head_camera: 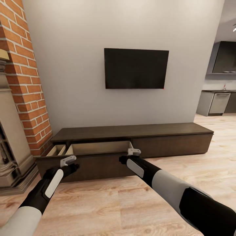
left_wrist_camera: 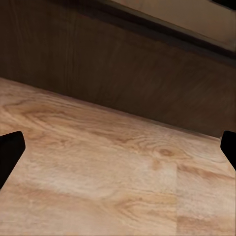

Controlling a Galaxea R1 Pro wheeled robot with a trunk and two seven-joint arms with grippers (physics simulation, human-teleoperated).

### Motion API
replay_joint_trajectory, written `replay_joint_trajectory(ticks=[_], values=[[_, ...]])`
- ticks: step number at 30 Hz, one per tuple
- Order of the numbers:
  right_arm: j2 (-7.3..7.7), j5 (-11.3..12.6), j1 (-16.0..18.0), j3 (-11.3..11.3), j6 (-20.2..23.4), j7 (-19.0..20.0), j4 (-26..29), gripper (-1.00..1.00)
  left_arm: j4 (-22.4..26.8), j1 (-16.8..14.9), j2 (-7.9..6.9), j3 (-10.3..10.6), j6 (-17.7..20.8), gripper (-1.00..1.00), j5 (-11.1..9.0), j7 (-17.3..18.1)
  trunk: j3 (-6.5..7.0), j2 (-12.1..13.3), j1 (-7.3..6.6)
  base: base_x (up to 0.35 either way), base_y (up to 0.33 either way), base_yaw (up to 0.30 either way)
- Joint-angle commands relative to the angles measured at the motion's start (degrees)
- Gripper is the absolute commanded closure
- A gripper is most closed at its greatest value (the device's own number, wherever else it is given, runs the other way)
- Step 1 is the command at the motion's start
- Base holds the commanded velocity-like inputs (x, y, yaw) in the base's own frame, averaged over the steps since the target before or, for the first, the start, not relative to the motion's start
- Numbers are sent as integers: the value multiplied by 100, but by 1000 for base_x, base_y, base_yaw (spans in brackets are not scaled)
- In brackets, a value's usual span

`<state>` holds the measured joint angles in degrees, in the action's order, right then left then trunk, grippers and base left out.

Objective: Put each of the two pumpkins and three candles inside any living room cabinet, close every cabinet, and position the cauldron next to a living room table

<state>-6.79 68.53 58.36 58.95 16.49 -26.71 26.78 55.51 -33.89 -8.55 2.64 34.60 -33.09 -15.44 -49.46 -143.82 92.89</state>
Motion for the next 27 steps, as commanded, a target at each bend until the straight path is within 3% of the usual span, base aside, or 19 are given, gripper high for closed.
replay_joint_trajectory(ticks=[1,6,11,14,17,20,27], values=[[8,16,9,38,-59,-29,4,-100,3,-3,-5,31,-41,-100,-59,-55,-30,-5,1,0,0,0],[39,-147,9,38,-793,22,-74,-100,-12,-3,-5,183,-469,-100,-56,-50,-140,-12,14,0,0,0],[35,-282,9,38,-1141,32,-209,-100,-13,-3,20,232,-591,-100,-50,-45,-251,-19,27,0,0,0],[16,-327,9,44,-1357,44,-540,-100,-20,-3,33,281,-970,-100,-43,-40,-318,-23,34,0,0,0],[23,-344,9,41,-1468,128,-734,-100,-24,-3,37,470,-1335,-100,-12,-43,-384,-27,42,0,0,0],[29,-347,9,44,-1497,326,-783,-100,-43,-3,37,609,-1452,-100,15,-45,-451,-31,50,0,0,0],[37,-349,9,152,-1519,601,-815,-100,-230,-3,45,672,-1759,-100,-2,-39,-606,-40,68,0,0,0]])
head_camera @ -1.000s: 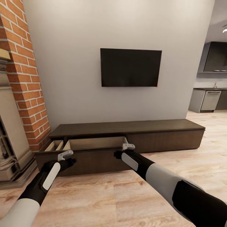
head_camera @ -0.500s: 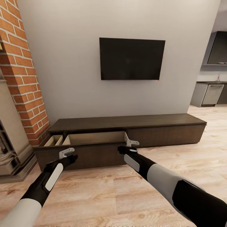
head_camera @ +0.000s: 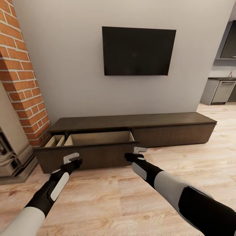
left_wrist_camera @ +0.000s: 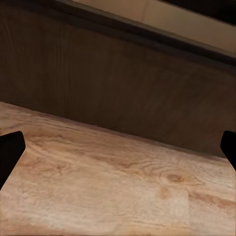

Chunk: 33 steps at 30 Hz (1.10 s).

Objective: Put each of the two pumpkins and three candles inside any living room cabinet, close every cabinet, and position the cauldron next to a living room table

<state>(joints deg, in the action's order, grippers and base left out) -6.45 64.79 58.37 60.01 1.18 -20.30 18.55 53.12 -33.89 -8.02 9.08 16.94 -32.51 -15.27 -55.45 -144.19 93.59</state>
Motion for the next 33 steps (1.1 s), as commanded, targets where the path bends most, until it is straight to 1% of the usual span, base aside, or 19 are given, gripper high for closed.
replay_joint_trajectory(ticks=[1,4,7,11,15,18,20,24,26,29,33], values=[[3,27,7,70,9,-35,7,-100,-14,-4,-6,29,-42,-100,-64,-56,-29,-5,1,0,0,0],[3,31,7,165,-41,-18,2,-100,-218,-4,-7,45,-283,-100,-51,-56,-95,-9,9,0,0,0],[-1,31,7,198,-190,-12,0,-100,-298,-4,-13,54,-366,-100,-41,-55,-162,-13,16,0,0,0],[-34,28,7,215,-304,-9,0,-100,-360,-4,-6,63,-428,-100,-33,-55,-250,-18,27,0,0,0],[-43,-40,7,216,-366,-14,-2,-100,-402,-4,-11,124,-671,-100,-13,-50,-339,-24,37,0,0,0],[-20,-96,7,213,-554,-17,-9,-100,-412,-4,-16,168,-846,-100,-23,-47,-406,-28,45,0,0,0],[-12,-109,7,215,-624,-17,-52,-100,-415,-4,-28,201,-885,-100,-27,-47,-450,-30,50,0,0,0],[-40,-162,7,220,-791,-16,-423,-100,-416,-4,-23,238,-908,-100,-30,-47,-538,-36,60,0,0,0],[-47,-219,-3,221,-984,-12,-628,-100,-416,-4,-18,361,-915,-100,-25,-47,-583,-38,65,0,0,0],[-55,-347,-32,221,-1087,-8,-723,-100,-416,-4,-26,503,-937,-100,-19,-47,-649,-42,73,0,0,0],[-49,-497,-36,223,-1172,54,-749,-100,-437,-4,-44,554,-954,-100,-17,-47,-738,-48,83,0,0,0]])
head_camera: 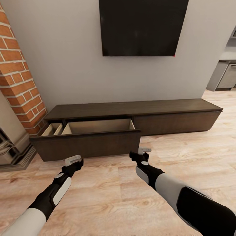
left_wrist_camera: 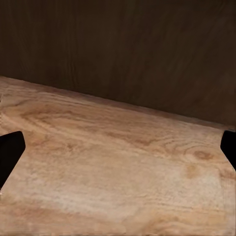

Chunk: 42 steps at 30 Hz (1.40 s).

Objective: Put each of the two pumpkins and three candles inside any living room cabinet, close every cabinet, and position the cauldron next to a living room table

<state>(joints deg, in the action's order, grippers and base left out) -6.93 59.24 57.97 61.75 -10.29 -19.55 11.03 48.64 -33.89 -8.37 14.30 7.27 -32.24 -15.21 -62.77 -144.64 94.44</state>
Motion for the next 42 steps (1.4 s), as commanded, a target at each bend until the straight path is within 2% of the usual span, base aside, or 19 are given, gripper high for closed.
replay_joint_trajectory(ticks=[1,4,6,9,13,15,18,24,42], values=[[8,26,4,49,-74,53,-3,-100,-39,-3,-9,40,10,-100,-33,-52,-28,-4,1,0,0,0],[20,-10,10,43,-167,284,-10,-100,-188,-3,6,80,-67,-100,48,-52,-95,-8,9,0,0,0],[28,-20,12,40,-202,383,-12,-100,-240,-3,13,107,-263,-100,127,-52,-139,-11,14,0,0,0],[23,-25,12,44,-221,434,-13,-100,-266,-3,0,119,-468,-100,164,-52,-205,-15,22,0,0,0],[10,-50,13,53,-226,442,-19,-100,-311,-3,-18,117,-530,-100,178,-52,-294,-20,32,0,0,0],[5,-150,13,52,-229,443,-19,-100,-353,-3,-21,117,-537,-100,190,-52,-338,-23,37,0,0,0],[2,-421,13,48,-332,438,-21,-100,-382,-3,-25,116,-548,-100,201,-52,-405,-27,45,0,0,0],[7,-531,13,47,-542,435,-22,-100,-389,-3,-38,112,-544,-100,201,-47,-538,-35,60,0,0,0],[13,-573,12,47,-562,435,-14,-100,-383,-3,-50,105,-547,-100,210,-43,-538,-35,60,23,15,0]])
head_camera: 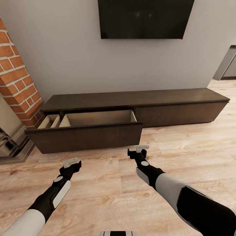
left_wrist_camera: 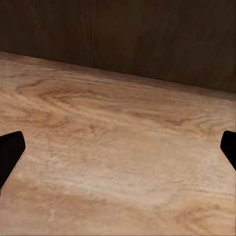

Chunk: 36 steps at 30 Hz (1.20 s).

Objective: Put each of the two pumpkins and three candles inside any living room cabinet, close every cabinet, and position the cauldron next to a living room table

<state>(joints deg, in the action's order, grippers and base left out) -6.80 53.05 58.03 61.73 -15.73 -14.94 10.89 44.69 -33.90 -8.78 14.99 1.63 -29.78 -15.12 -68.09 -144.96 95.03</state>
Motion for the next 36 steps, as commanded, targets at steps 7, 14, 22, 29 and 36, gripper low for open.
replay_joint_trajectory(ticks=[7,14,22,29,36], values=[[1,39,6,49,-18,-19,7,-100,10,-3,-9,19,36,-100,-45,-44,-5,-2,1,240,163,0],[3,39,6,49,-18,-18,9,-100,5,-3,-11,0,39,-100,-72,77,-5,-2,1,262,189,0],[11,12,6,85,5,17,16,-100,5,-3,-18,-21,31,-100,-81,261,-5,-2,1,181,16,0],[35,-260,6,319,22,453,8,-100,5,-3,-127,-9,28,-100,-101,288,-5,-2,1,12,-4,0],[38,-272,6,330,5,598,1,-100,5,-3,-211,-16,32,-100,-126,758,-5,-2,1,0,0,0]])
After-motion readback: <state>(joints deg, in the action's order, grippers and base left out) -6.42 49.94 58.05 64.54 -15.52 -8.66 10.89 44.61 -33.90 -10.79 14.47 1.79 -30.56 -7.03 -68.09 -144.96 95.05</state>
